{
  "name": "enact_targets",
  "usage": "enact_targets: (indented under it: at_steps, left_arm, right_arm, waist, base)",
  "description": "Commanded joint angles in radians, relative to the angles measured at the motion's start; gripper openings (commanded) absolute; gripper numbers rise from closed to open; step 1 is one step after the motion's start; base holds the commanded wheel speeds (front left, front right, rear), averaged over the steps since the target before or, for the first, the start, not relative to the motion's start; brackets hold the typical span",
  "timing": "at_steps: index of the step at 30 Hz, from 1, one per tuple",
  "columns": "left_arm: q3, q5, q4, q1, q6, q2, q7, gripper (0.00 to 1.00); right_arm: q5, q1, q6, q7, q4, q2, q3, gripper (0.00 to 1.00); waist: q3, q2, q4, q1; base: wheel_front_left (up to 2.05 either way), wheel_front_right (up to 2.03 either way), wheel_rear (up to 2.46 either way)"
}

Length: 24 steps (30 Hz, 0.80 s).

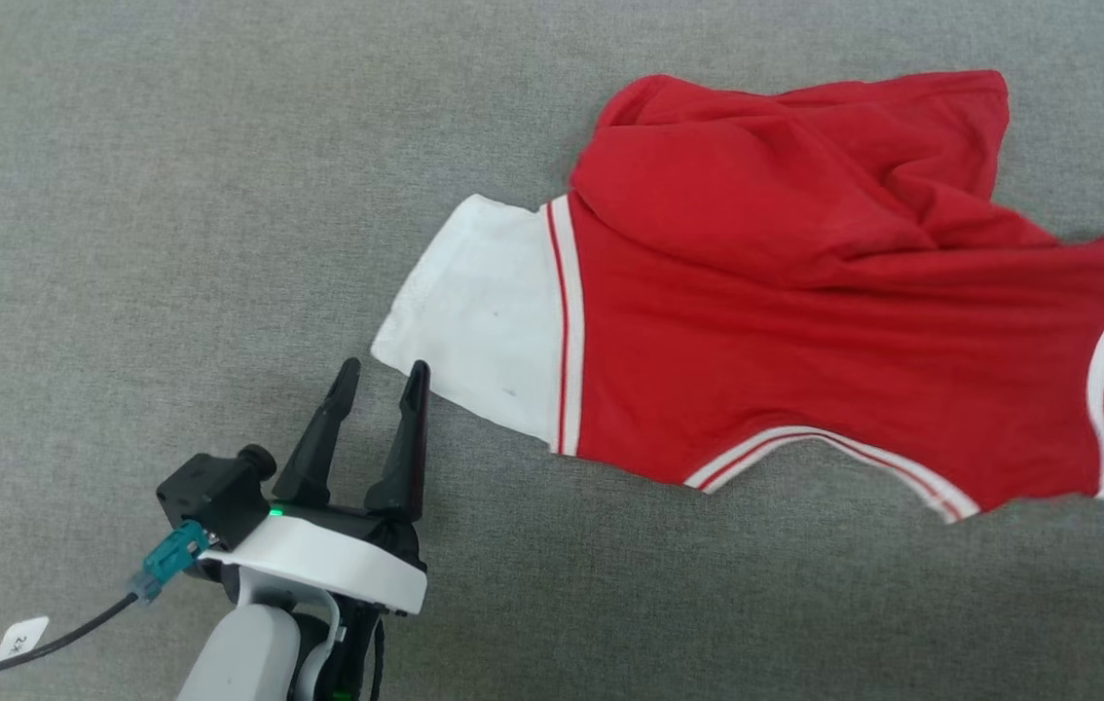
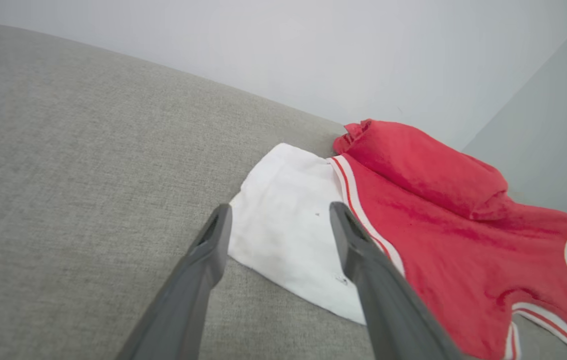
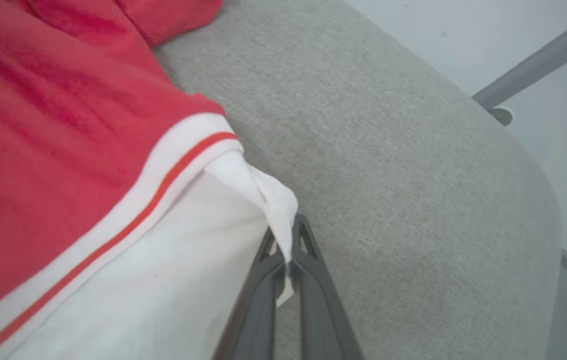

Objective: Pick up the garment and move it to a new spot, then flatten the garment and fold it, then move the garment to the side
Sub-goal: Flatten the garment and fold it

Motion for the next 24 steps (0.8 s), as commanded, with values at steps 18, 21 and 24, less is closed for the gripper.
enact_targets:
  at_steps: [18,21,24]
  left_arm:
    - [-0.163,0.068,0.027,-0.130,-0.002,0.195,-0.005,1.00]
    - [-0.294,0.077,0.021,-0.196,-0.002,0.303,0.010,1.00]
    - [-0.430,0.057,-0.015,-0.278,-0.001,0.418,0.061,1.00]
  right_arm:
    - [-0.115,-0.017,-0.001,-0.081,0.352,0.258,-0.145,1.00]
    - [-0.098,0.003,-0.001,-0.132,0.356,0.268,-0.178,1.00]
    - [-0.082,0.029,-0.001,-0.194,0.340,0.277,-0.224,1.00]
  waist:
    - [-0.038,-0.0001,-0.031,0.0000]
    - [-0.057,-0.0001,-0.049,0.0000]
    - [-0.071,-0.0001,-0.075,0.0000]
  base:
    - [0.00,0.00,0.00]
    - [0.00,0.00,0.00]
    - [0.00,0.00,0.00]
